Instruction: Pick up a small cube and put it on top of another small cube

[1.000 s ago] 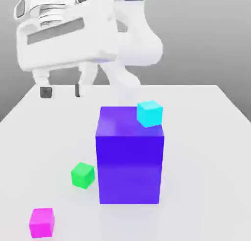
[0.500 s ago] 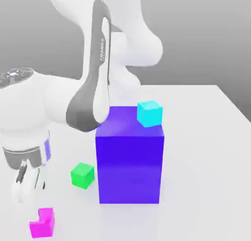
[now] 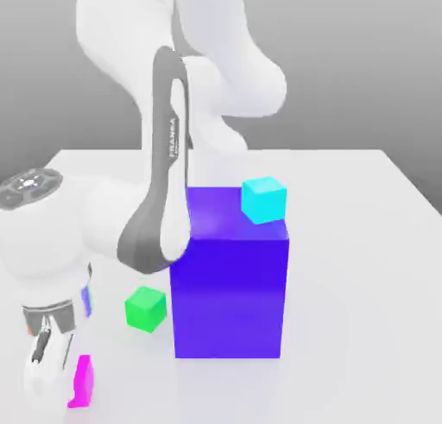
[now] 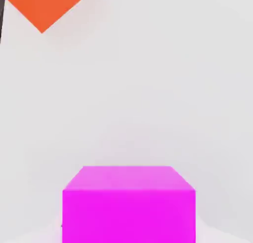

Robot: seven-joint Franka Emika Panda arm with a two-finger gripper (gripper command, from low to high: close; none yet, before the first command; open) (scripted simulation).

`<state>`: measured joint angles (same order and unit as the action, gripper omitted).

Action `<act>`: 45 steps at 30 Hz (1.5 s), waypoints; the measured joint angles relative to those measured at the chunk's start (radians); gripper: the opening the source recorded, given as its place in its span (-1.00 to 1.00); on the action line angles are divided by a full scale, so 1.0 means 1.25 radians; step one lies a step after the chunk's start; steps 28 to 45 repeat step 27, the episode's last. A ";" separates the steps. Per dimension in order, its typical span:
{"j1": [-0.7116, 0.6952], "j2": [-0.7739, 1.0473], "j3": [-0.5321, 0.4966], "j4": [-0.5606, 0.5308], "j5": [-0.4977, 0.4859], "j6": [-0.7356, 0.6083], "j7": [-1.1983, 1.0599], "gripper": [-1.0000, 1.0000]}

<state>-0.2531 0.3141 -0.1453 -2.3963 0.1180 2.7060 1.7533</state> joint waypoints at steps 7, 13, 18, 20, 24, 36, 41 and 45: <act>-0.011 -0.197 0.027 -0.182 0.054 -0.017 -0.082 -1.00; -0.025 -0.371 0.032 -0.349 -0.019 -0.016 -0.072 -1.00; -0.082 -0.451 0.061 -0.456 -0.122 0.011 -0.031 -1.00; -0.086 -0.407 0.062 -0.460 -0.129 0.058 -0.027 -1.00; -0.080 -0.298 0.060 -0.457 -0.117 0.164 -0.036 -1.00; -0.068 -0.253 0.060 -0.455 -0.097 0.207 -0.049 1.00; -0.068 -0.253 0.060 -0.455 -0.097 0.207 -0.049 1.00; -0.068 -0.253 0.060 -0.455 -0.097 0.207 -0.049 1.00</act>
